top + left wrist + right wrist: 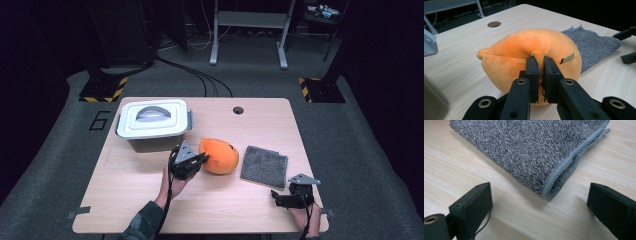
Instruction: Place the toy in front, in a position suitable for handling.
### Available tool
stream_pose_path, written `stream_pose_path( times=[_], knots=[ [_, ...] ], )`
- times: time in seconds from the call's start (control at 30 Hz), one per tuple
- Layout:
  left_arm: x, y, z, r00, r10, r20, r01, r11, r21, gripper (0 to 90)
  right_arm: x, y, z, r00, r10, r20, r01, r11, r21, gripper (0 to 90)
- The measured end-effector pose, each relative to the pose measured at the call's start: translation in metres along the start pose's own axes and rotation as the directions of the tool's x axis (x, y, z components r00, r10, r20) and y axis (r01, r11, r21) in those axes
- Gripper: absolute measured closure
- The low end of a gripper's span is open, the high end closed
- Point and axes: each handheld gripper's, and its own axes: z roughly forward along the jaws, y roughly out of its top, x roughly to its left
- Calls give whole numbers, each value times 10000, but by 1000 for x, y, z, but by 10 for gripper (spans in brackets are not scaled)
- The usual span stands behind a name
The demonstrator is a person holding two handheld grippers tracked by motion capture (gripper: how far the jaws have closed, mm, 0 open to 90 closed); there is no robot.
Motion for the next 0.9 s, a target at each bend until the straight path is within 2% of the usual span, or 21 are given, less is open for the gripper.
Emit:
stream_pose_path(
  times=[0.2, 0.5, 0.6, 0.7, 0.77, 0.9],
  knots=[
    [-5, -10, -12, 9992, -281, 294, 279, 9996, 72, 837, 0, 0, 0, 10000, 4, 0, -4, 10000, 4, 55],
    [1, -25, -17, 9971, -745, 170, 742, 9970, 223, 817, 0, 0, 0, 10000, 11, -3, -11, 10000, -11, 56],
    [3, -25, -19, 9966, -814, 113, 811, 9964, 243, 774, 0, 0, 0, 10000, 20, 0, -20, 10000, -12, 56],
    [4, -25, -19, 9964, -832, -134, 837, 9957, 395, 663, 0, 0, 0, 10000, 23, 1, -23, 10000, -12, 56],
    [5, -26, -18, 9953, -946, -184, 955, 9935, 616, 559, 0, 0, 0, 10000, 17, -1, -17, 10000, -16, 56],
    [9, -29, -13, 9929, -1176, -194, 1189, 9890, 878, 460, 0, 0, 0, 10000, 20, -3, -20, 10000, -12, 56]
  ],
)
